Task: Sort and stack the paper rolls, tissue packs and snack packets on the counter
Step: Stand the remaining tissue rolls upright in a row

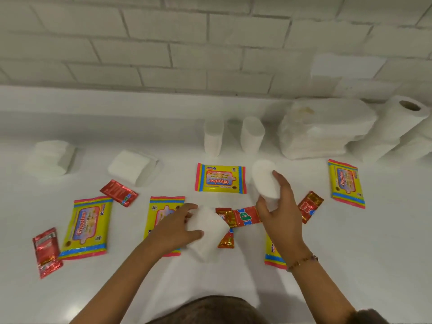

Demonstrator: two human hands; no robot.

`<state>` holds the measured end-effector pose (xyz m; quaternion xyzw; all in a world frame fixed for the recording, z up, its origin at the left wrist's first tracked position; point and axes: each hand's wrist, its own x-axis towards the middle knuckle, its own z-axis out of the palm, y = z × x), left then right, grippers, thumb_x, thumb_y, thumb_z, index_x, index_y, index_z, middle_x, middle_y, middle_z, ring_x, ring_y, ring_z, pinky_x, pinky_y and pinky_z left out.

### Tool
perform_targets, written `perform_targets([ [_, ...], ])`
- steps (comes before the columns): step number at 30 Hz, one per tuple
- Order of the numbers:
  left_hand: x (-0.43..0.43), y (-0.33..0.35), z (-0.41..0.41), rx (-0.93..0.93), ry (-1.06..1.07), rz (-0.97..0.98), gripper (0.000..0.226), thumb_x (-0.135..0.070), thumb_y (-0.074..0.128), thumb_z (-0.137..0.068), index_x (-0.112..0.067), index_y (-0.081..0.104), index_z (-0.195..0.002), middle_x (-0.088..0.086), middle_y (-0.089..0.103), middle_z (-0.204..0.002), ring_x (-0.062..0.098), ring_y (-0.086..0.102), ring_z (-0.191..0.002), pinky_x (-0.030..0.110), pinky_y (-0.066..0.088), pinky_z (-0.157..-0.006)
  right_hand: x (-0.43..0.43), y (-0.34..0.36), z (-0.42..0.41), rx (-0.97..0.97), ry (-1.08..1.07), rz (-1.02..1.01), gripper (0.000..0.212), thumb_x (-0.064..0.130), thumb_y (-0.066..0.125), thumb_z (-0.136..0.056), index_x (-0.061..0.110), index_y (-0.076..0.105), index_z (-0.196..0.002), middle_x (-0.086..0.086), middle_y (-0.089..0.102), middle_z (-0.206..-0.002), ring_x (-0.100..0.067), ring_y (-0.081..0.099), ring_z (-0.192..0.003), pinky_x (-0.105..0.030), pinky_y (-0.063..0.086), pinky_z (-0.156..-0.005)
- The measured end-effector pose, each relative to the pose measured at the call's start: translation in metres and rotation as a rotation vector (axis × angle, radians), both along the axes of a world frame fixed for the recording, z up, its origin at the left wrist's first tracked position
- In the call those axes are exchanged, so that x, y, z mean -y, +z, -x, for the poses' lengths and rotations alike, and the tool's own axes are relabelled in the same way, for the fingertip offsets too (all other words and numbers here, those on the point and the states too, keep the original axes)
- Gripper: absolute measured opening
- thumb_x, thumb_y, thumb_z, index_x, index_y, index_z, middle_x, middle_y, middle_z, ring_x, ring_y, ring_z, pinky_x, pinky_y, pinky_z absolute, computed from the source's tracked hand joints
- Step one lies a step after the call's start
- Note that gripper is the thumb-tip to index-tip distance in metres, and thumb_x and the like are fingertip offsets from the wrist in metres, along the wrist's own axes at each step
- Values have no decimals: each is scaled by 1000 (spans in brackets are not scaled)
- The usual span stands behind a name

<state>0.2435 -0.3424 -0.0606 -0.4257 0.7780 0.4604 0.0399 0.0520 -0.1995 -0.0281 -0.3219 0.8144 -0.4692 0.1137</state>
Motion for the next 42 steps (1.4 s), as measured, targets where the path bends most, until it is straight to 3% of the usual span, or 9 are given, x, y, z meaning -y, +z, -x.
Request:
perform_targets([
  [5,1,-2,-4,-33,40,-112,82,-30,75,-67,-36,29,-135,-3,56,-112,12,58,-95,20,49,-74,31,-1,-18,72,102,-1,63,23,61,-84,45,26,-132,11,41,-138,-15,49,-118,-41,55,-89],
  [8,11,0,-6,-42,64,-150,86,-24,77,-66,-32,30,-138,-2,50,-119,14,52,-104,21,44,-83,49,4,-20,74,119,6,64,23,62,-84,44,26,-132,11,41,-138,-15,47,-118,-39,54,-92],
  [13,55,27,-6,-200,224,-218,59,-20,75,-63,-24,50,-118,1,62,-109,15,61,-93,29,52,-80,88,24,-5,55,125,73,64,21,63,-83,43,28,-131,8,42,-138,-20,51,-115,-39,55,-89],
  [16,95,40,11,-344,471,-116,63,-13,80,-62,-14,47,-116,8,61,-111,24,59,-97,39,52,-83,118,39,7,27,128,119,61,21,61,-84,42,31,-131,8,48,-133,-18,57,-107,-29,56,-83],
  [20,139,47,54,-532,720,34,81,-10,81,-66,-9,33,-131,2,45,-116,18,46,-103,30,42,-85,163,51,20,-23,127,184,58,22,61,-83,38,33,-131,13,50,-132,-12,57,-109,-24,50,-92],
  [25,173,32,103,-625,847,117,77,-8,83,-61,-3,38,-125,1,44,-111,14,47,-98,23,38,-84,212,51,32,-40,112,162,60,22,60,-82,37,31,-132,7,50,-133,-17,57,-109,-33,51,-89],
  [30,194,15,122,-631,901,202,65,-7,83,-58,-5,47,-112,0,47,-100,18,49,-90,25,40,-80,237,44,35,-65,132,124,61,21,59,-82,32,30,-135,4,49,-136,-20,57,-110,-38,53,-88],
  [34,197,2,123,-628,888,262,57,-2,82,-57,-11,48,-100,0,48,-94,19,50,-86,23,38,-78,240,31,35,-37,125,88,63,20,59,-83,31,30,-137,6,46,-138,-20,57,-110,-29,52,-86],
  [42,193,-13,116,-568,808,231,93,-16,89,-51,-9,38,-128,8,50,-118,23,51,-105,25,40,-87,234,31,36,-44,76,22,84,32,68,-78,31,15,-143,3,44,-140,-22,56,-112,-22,46,-79],
])
